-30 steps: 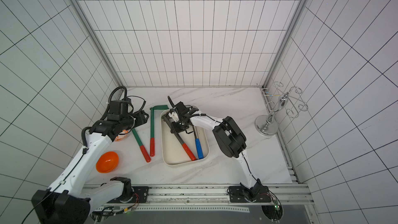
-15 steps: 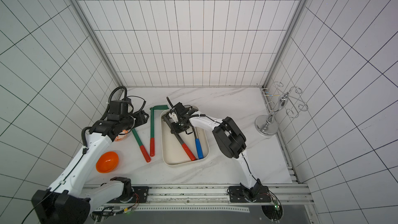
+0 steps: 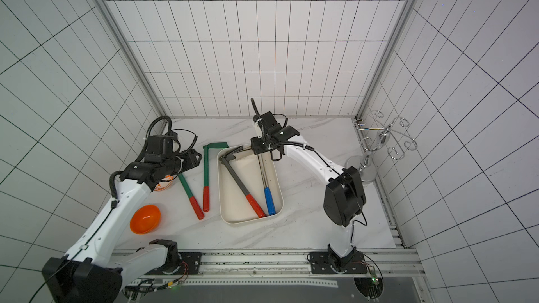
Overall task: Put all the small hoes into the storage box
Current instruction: Place the hoe in the storage box.
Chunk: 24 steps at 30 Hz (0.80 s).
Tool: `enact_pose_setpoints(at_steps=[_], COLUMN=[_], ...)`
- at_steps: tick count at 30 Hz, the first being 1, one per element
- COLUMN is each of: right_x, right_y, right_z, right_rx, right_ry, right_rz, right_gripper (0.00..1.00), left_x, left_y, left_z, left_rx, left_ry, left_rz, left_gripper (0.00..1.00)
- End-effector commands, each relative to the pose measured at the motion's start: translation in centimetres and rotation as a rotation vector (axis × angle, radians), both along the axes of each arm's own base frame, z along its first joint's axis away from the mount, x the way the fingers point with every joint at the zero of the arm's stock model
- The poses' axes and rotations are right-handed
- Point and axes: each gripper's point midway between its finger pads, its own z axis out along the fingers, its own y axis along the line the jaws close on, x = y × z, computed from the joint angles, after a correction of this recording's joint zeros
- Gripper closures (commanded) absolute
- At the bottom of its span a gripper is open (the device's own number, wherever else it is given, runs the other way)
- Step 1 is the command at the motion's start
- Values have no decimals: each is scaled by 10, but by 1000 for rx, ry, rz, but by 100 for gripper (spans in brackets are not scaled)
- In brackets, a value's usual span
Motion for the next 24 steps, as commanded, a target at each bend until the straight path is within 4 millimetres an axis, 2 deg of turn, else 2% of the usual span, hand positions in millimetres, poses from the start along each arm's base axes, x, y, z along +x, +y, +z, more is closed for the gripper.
enact_pose_setpoints(at_steps=[1, 4, 7, 15, 19, 24], right_x=[-7, -13, -18, -24, -25, -29], right_y=[-43, -59, -63, -55, -58, -63], right_z=[-31, -53, -74, -115, -132, -165], right_rx=[-117, -155, -172, -168, -191, -219], right_ry=[56, 101, 150, 260, 294, 356], right_rz=[-60, -79, -87, -76, -97, -127], right_gripper=[52, 50, 49, 48, 48, 53], left_x=[4, 4, 4, 3, 2, 2], left_y=[-1, -1, -1, -1, 1, 1], left_z=[10, 8, 7, 7, 7, 6], left_rx=[-7, -8, -10, -5, 0, 2], left_ry=[-23, -18, -15, -12, -10, -8], left_rz=[-6, -6, -5, -5, -3, -2], left_gripper=[41, 40, 40, 41, 41, 41])
